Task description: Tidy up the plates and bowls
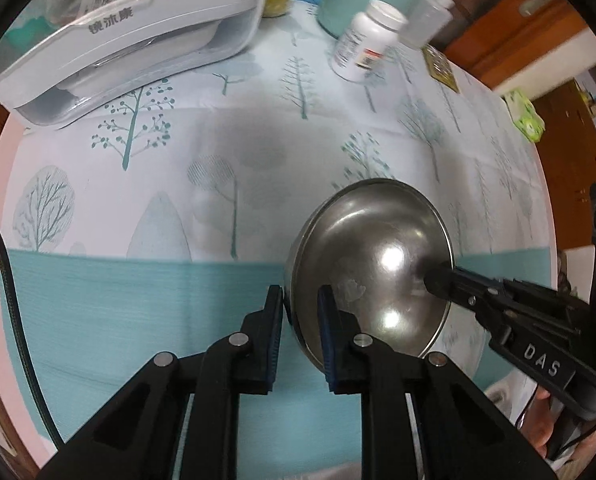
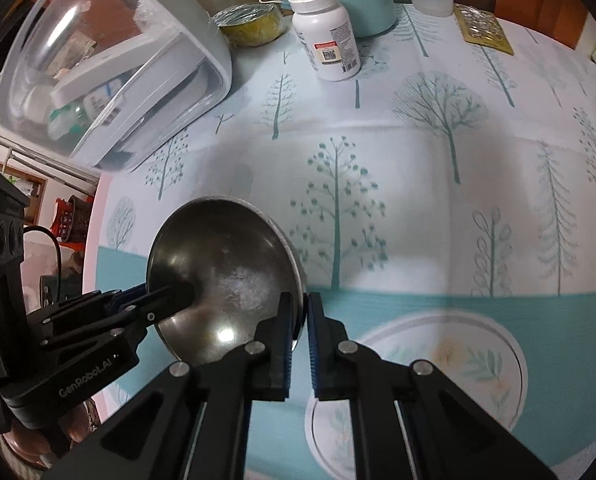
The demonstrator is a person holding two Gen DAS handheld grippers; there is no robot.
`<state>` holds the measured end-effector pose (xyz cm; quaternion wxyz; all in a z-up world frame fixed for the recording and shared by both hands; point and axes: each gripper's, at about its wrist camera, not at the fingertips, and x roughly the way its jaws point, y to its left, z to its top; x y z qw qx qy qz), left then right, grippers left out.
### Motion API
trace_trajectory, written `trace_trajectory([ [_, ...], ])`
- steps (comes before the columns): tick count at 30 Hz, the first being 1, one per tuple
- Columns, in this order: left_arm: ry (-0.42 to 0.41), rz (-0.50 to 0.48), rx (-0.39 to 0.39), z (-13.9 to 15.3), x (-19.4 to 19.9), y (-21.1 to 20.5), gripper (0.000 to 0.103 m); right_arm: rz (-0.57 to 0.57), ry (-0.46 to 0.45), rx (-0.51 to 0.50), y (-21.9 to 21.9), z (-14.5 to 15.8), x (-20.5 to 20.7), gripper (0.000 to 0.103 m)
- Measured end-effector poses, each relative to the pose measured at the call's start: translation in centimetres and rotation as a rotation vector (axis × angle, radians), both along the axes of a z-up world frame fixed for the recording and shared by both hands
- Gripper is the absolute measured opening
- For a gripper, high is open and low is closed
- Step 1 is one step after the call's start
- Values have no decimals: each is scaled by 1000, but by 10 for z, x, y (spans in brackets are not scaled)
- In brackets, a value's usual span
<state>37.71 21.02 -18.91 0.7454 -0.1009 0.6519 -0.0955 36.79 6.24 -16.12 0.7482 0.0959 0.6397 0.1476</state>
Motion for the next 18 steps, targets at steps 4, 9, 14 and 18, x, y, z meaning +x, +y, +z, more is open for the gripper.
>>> trace_trajectory([
  [4,-9,-65,17,22,-31,-16,16,4,-14,8,-12,20,-28,6],
  [9,-36,-119,21,56,-77,-28,16,22,-47,8,-26,47,-70,6],
  [14,-53,-149,12,85,-125,-40,16,38,-68,30,-43,66,-117,6],
  [18,-53,-162,9,98,-160,-50,16,54,-82,27,-50,77,-151,6],
])
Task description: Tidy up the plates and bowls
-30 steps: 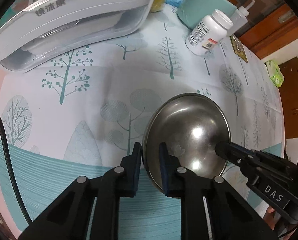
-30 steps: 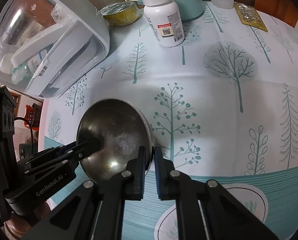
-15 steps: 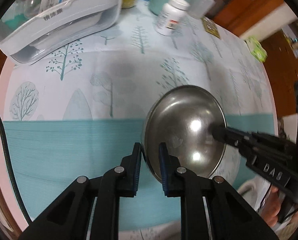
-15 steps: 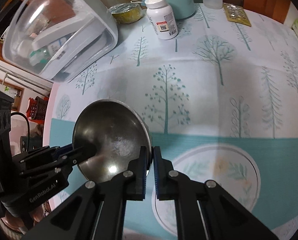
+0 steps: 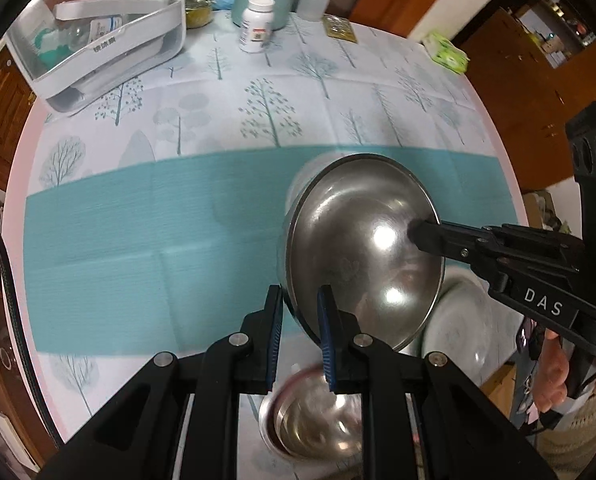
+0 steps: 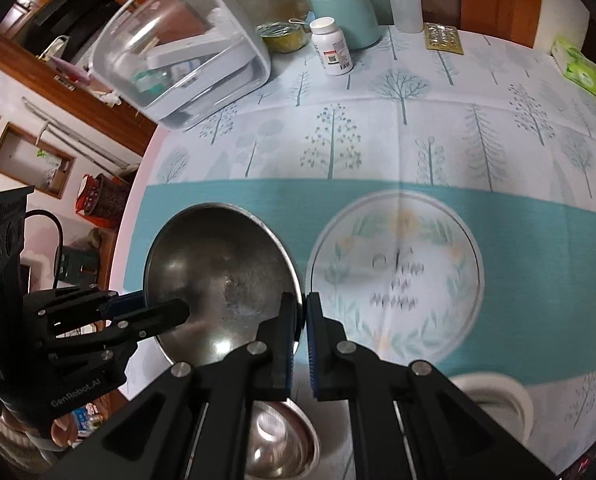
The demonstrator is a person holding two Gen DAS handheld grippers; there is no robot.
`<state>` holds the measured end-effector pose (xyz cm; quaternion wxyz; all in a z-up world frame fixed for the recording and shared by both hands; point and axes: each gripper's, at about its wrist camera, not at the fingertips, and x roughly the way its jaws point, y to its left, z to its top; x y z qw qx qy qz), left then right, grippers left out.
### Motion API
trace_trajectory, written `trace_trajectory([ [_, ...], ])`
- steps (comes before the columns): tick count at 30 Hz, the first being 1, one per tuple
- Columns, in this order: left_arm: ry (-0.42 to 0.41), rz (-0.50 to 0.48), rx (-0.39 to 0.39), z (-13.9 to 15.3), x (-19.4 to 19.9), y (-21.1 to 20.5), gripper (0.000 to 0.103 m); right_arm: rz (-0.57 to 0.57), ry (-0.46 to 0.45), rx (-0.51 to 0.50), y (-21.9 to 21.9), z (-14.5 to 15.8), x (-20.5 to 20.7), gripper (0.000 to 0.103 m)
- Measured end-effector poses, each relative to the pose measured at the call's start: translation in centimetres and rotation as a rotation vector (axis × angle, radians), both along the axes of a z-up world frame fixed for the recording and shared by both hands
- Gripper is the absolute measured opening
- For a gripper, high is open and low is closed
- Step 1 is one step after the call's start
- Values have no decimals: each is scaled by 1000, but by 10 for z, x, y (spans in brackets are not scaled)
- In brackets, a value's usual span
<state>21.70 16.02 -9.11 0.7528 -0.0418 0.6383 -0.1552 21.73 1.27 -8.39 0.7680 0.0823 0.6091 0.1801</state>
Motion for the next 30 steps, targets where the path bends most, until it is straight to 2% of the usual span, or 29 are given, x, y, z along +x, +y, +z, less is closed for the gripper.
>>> trace_trajectory([
  [7,-2,12,-10,17,-67,-8,16,44,-21,-13,-7,16,-63,6],
  [15,-7,36,-27,21,-125,-8,16,98,-24,5,-10,17,-112,6],
  [23,21,74,-22,-3,-159,-3,16,117,26,20,-5,-9,-140,6],
  [30,43,106,-24,-30,-177,0,16,111,83,25,0,-35,-149,6],
])
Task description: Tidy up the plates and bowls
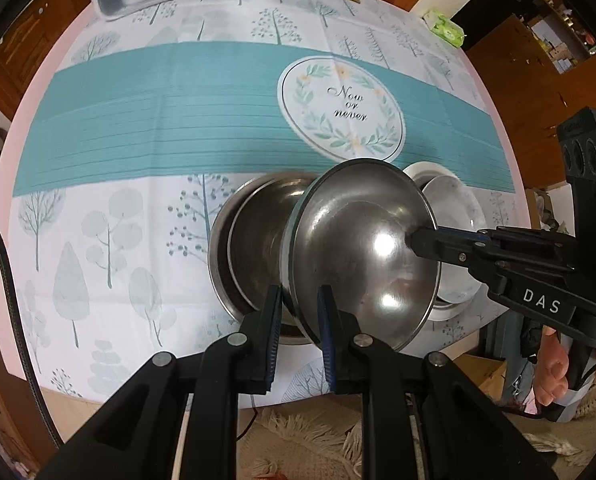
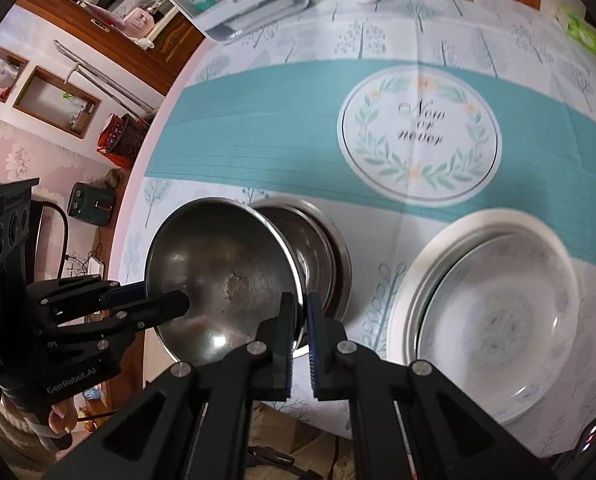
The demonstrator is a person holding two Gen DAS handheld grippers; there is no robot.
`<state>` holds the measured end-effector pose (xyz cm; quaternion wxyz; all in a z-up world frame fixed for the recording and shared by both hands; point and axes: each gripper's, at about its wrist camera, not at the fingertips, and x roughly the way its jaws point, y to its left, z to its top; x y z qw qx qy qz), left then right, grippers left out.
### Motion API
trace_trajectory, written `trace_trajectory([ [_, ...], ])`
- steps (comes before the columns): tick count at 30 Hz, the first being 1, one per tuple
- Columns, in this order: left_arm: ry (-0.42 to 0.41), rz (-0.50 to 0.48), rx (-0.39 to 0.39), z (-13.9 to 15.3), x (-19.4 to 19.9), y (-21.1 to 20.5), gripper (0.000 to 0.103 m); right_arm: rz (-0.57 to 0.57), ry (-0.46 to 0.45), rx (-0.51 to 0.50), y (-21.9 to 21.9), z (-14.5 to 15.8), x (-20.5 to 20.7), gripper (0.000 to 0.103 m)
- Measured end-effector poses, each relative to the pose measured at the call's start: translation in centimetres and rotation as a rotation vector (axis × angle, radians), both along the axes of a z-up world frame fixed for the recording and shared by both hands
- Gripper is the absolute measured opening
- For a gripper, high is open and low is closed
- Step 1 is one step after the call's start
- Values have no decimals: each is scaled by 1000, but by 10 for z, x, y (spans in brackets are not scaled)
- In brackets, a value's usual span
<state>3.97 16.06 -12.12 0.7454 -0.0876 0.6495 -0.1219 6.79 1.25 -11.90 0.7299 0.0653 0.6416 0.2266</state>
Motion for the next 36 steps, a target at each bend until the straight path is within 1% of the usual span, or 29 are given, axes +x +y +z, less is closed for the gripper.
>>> trace_trajectory([
  [9,15,11,10,-25,-1,3,16,-8,41,-27,8,-24,-4,6],
  [17,19,-5,30,-36,8,3,16,-13,54,-37,13,-30,1,7],
  [26,41,-34,31,-44,17,6,16,-8,55,-59,18,-34,6,7],
  [28,38,-38,32,-44,19,7,18,-6,41,-79,19,-35,6,10],
  [29,33,-41,33,-43,19,7,21,-5,33,-89,20,-35,6,13],
  [30,28,-44,36,-43,20,7,24,-4,28,-91,20,-35,6,14],
  [33,-2,-47,57,-38,22,9,32,-9,9,-97,20,-33,7,14],
  [36,-22,-38,65,-34,24,12,33,-7,-26,-116,21,-30,7,14],
])
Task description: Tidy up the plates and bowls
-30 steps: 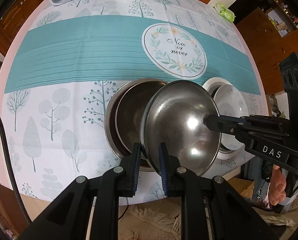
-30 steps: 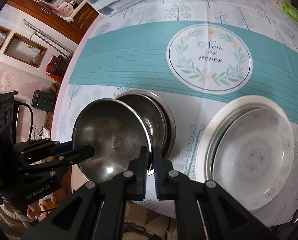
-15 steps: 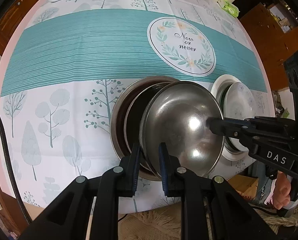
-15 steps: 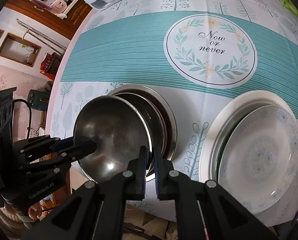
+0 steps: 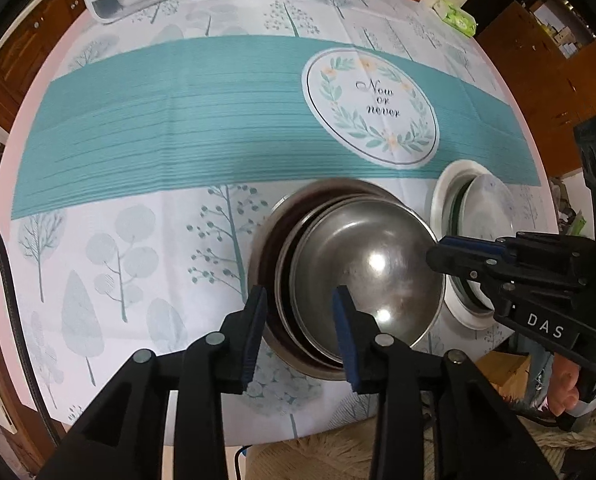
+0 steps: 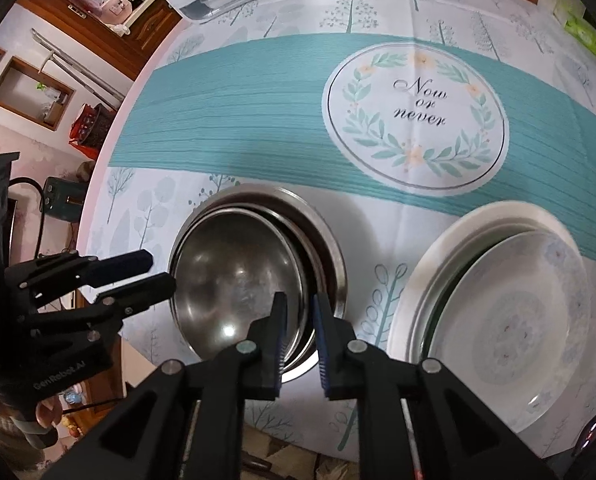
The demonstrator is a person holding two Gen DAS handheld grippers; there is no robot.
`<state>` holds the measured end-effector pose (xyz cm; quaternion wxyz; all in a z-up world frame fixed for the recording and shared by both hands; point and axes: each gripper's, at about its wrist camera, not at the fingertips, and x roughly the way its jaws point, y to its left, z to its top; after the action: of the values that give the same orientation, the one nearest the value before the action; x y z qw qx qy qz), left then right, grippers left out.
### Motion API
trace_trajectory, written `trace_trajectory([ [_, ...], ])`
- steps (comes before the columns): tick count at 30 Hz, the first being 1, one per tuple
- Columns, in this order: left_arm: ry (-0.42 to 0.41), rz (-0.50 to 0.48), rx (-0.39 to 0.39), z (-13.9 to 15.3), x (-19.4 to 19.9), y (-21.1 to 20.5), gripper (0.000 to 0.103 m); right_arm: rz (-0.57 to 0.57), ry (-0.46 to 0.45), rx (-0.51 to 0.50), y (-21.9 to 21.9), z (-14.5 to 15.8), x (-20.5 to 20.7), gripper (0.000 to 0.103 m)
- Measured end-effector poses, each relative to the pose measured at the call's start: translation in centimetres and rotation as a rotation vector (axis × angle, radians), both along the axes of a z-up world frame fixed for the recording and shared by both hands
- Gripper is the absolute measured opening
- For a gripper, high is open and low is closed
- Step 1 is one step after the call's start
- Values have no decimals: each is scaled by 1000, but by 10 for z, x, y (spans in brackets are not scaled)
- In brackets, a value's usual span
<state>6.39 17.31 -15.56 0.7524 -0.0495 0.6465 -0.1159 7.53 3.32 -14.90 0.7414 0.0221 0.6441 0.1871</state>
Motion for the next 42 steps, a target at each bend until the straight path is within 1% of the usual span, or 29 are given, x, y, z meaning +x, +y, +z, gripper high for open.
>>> trace_trajectory([
  [5,-15,11,-2,5,2,5,35,9,-29,-12,-2,3,-1,14],
  [7,-26,15,4,9,2,8,41,5,-27,-7,-4,3,0,14],
  [9,-38,23,7,13,2,12,50,2,-27,-1,-7,4,0,14],
  [13,-64,34,9,20,3,17,52,-8,-12,16,-17,4,0,14],
  [14,-71,37,9,22,3,19,56,-11,-13,22,-19,4,0,14],
  [15,-79,40,10,24,3,20,63,-15,-19,24,-22,6,-1,14],
  [16,-88,43,7,26,3,21,66,-16,-23,28,-25,6,-2,18],
  [17,-94,45,0,27,2,22,70,-17,-23,35,-26,7,-2,29],
  [18,-97,47,-8,28,2,23,73,-21,-28,48,-28,9,-4,34],
  [19,-99,47,-17,28,2,23,73,-26,-35,55,-30,10,-5,41],
  [20,-99,45,-31,28,1,23,73,-30,-41,61,-31,11,-6,44],
  [22,-97,42,-52,28,0,23,75,-27,-43,77,-32,12,-7,45],
  [24,-93,38,-72,26,-1,22,79,-27,-36,82,-32,11,-7,45],
  [26,-87,34,-88,22,-3,21,79,-21,-24,88,-31,8,-8,45],
  [29,-64,27,-97,13,-4,19,80,-21,-7,90,-29,2,-10,45],
  [34,-11,41,-119,-9,-5,18,80,-33,19,107,-29,-8,-10,45],
  [40,15,74,-149,-25,-1,19,80,-38,48,118,-25,-20,-8,45],
  [42,23,71,-153,-28,0,19,80,-38,56,118,-24,-22,-7,45],
])
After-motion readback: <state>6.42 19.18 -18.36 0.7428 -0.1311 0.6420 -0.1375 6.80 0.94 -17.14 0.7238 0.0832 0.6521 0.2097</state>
